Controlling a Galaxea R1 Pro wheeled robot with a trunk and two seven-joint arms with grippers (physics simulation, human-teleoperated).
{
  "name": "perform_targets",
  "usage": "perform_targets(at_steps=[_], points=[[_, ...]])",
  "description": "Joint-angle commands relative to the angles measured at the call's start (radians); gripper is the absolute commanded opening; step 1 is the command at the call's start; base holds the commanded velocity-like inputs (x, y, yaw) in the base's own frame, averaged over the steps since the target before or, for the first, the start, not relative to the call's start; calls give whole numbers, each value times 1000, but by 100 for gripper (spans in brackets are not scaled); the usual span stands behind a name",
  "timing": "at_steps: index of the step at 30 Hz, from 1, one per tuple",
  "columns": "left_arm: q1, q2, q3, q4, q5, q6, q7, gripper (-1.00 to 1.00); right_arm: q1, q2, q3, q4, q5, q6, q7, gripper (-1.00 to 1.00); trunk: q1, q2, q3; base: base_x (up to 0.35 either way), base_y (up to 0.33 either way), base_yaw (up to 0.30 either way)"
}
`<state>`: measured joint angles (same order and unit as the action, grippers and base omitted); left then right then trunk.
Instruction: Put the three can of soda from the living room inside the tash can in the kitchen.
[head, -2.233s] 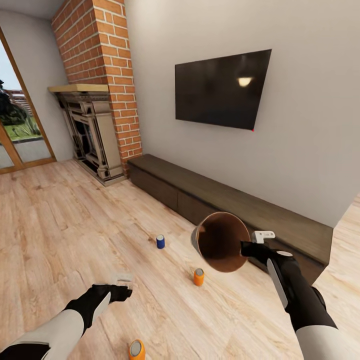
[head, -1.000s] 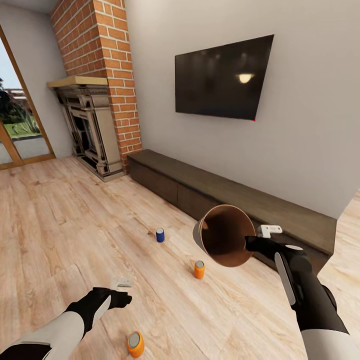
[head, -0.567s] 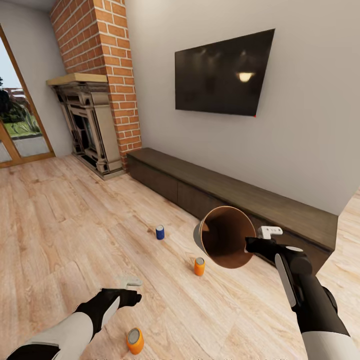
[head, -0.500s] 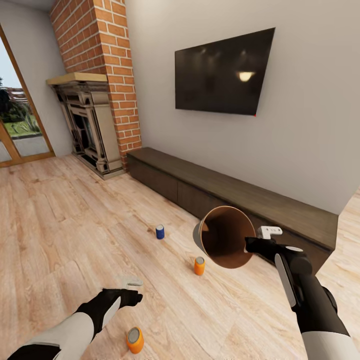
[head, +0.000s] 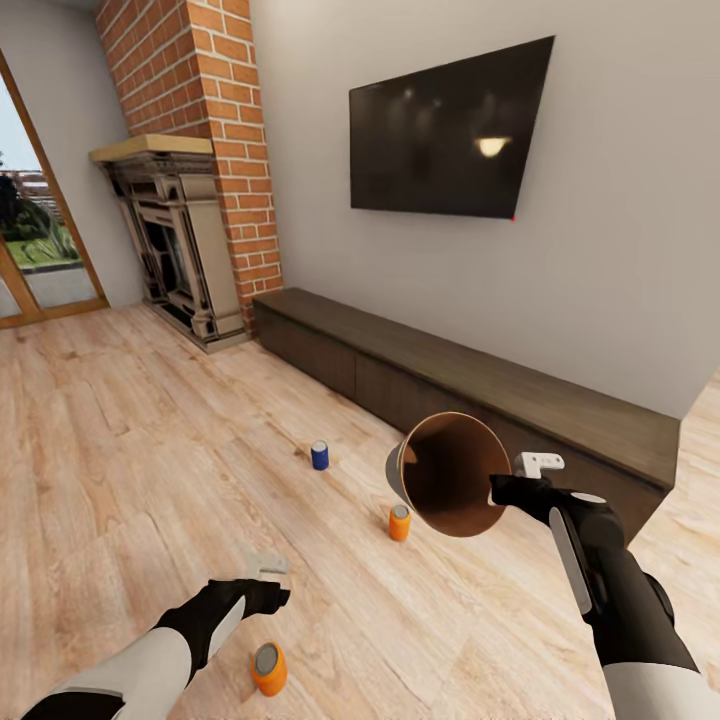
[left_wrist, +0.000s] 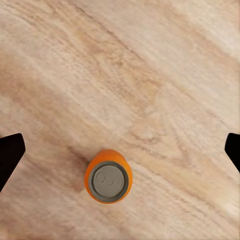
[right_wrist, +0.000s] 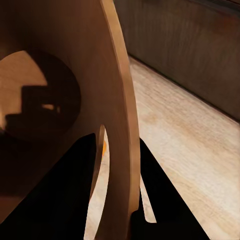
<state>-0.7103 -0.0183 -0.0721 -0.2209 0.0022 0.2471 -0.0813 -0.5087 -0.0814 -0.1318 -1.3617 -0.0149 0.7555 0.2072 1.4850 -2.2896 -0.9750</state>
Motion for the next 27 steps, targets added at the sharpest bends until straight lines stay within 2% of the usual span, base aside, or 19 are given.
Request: perform_targets(at_steps=[1,27], points=[[0,0,0,0,0,0,0,100,-1,0,-1,-1,-19,1,6,-100,4,-7,-4,0,0,0],[0,-1,0,0,-1,-5,0,100,-1,-2,-2,-1,-17,2,6,-100,103,-189,-120,0,0,0]])
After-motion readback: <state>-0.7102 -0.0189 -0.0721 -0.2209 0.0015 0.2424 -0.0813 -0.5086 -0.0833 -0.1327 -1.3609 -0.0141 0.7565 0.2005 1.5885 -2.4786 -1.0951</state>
